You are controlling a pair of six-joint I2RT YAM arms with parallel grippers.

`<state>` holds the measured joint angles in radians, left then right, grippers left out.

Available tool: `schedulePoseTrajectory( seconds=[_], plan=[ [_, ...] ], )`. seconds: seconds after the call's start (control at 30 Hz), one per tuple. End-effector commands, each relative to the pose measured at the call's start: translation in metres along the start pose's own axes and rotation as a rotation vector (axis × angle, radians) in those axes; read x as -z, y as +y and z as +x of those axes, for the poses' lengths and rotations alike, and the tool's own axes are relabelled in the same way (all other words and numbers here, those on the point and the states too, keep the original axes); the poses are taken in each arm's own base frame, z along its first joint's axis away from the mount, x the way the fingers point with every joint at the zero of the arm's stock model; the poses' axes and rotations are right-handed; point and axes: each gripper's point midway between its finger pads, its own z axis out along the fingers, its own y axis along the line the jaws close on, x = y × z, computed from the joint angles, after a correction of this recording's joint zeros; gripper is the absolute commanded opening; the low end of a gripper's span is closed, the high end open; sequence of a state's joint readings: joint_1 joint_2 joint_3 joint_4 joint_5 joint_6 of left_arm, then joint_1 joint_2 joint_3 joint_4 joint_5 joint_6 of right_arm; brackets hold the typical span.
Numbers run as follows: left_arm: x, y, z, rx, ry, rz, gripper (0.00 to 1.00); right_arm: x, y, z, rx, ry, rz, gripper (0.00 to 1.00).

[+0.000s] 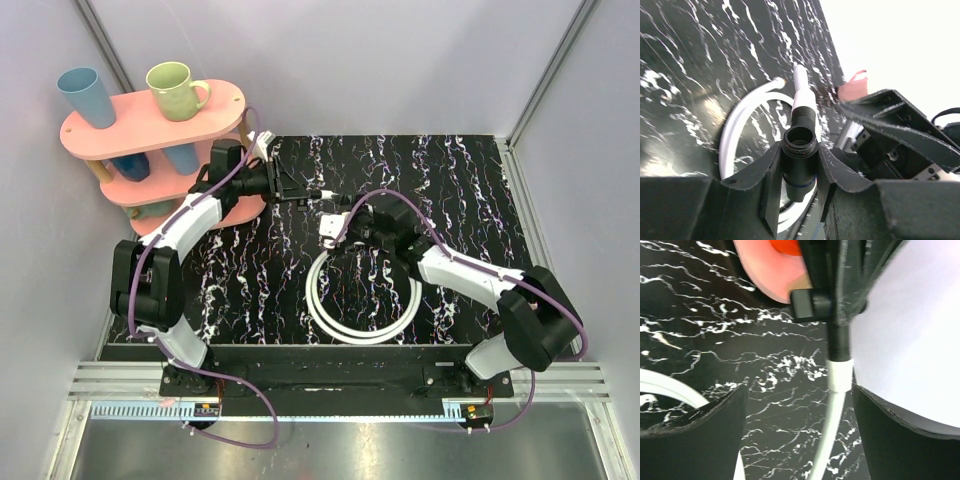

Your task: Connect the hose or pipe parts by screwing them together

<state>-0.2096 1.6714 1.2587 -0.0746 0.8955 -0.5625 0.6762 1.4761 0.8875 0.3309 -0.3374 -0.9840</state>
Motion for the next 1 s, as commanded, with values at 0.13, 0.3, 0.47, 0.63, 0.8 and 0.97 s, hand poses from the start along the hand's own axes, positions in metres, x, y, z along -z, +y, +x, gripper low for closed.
schedulePoseTrajectory(
  seconds=[0.13, 0.3, 0.47, 0.63, 0.8, 0.97],
  plan=[
    [0.013, -0.035, 0.001, 0.292, 0.050, 0.078, 0.00, 0.006, -0.056, -0.024, 0.135, -0.040, 0.235, 0.86],
    [0.017, -0.040, 0.003, 0.331, 0.057, 0.074, 0.00, 0.002, -0.057, -0.024, 0.146, -0.031, 0.222, 0.80],
    [0.021, -0.052, -0.001, 0.344, 0.043, 0.100, 0.00, -0.002, -0.052, -0.028, 0.132, -0.048, 0.186, 0.76],
    [0.021, -0.056, 0.000, 0.361, 0.044, 0.106, 0.00, -0.008, -0.051, -0.033, 0.116, -0.064, 0.169, 0.71],
    [0.024, -0.065, 0.002, 0.364, 0.042, 0.120, 0.00, -0.013, -0.051, -0.033, 0.094, -0.062, 0.169, 0.56],
    [0.026, -0.087, 0.003, 0.372, 0.058, 0.183, 0.00, -0.015, -0.051, -0.036, 0.082, -0.077, 0.156, 0.45]
  ],
)
